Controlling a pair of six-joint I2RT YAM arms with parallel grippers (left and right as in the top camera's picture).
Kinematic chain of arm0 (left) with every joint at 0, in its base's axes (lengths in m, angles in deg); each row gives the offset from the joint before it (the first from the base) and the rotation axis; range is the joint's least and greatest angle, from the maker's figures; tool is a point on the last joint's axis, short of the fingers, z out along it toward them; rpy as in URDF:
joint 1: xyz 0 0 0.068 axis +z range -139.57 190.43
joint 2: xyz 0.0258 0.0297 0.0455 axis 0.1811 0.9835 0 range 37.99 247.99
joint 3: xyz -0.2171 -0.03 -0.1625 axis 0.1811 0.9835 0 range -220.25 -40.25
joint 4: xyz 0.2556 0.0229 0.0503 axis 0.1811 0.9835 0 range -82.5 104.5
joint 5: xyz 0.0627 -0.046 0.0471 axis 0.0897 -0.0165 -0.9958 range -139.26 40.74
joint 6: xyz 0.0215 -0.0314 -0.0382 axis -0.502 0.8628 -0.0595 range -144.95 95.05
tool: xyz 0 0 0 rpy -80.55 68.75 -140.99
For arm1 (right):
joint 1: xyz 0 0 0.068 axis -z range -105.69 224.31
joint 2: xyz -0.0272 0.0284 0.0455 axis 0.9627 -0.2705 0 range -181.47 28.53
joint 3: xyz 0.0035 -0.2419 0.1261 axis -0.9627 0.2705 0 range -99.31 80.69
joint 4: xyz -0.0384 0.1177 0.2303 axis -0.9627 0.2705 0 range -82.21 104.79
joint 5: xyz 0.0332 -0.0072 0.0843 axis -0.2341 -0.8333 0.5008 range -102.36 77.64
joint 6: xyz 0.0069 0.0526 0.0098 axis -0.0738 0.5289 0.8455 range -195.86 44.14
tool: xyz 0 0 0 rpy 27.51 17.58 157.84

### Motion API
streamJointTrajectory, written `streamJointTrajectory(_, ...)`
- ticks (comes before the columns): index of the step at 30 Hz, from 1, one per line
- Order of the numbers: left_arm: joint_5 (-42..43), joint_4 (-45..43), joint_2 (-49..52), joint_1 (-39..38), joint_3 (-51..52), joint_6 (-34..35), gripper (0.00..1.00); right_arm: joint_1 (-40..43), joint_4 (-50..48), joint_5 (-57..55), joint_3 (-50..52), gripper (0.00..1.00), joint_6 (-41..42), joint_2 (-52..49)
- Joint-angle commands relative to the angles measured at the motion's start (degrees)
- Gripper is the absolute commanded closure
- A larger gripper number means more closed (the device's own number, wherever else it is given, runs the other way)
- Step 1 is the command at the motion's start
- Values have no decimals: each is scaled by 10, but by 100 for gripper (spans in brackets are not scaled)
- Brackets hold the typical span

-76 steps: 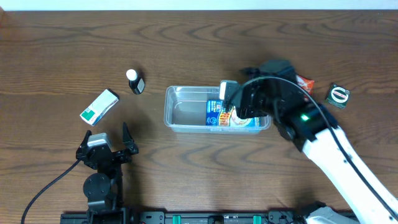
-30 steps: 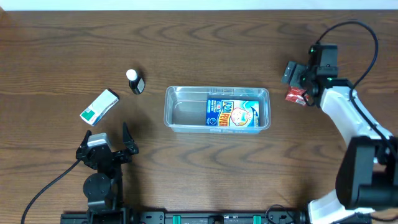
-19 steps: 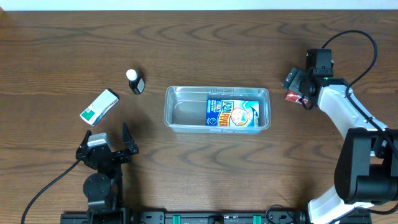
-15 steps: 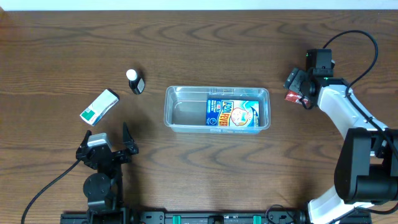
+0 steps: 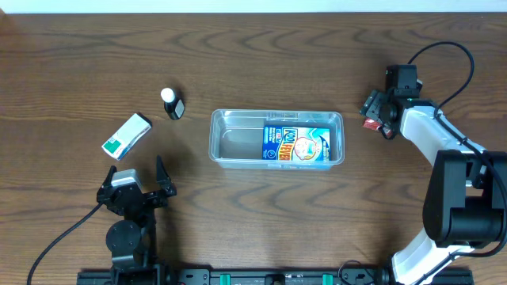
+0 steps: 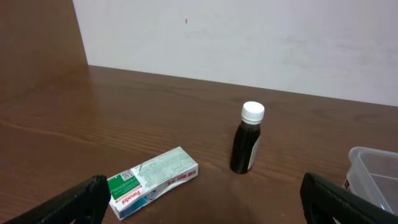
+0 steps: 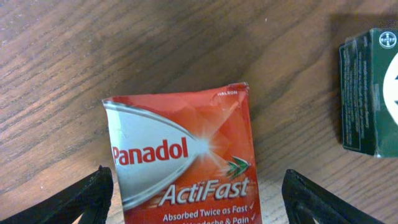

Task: Pack container
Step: 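Grasp the red Panadol ActiFast packet with the right gripper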

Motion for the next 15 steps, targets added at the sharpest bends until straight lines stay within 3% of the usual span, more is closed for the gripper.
streamJointTrajectory(1, -9, 21, -3, 2, 12, -10, 2, 1, -12, -10, 3, 15, -24, -13)
streamJointTrajectory(10, -9, 21, -3, 2, 12, -10, 2, 1, -30, -6, 3, 16, -43, -44)
streamJointTrajectory(15, -9, 21, -3, 2, 12, -10, 2, 1, -30, -6, 3, 38, -49, -45)
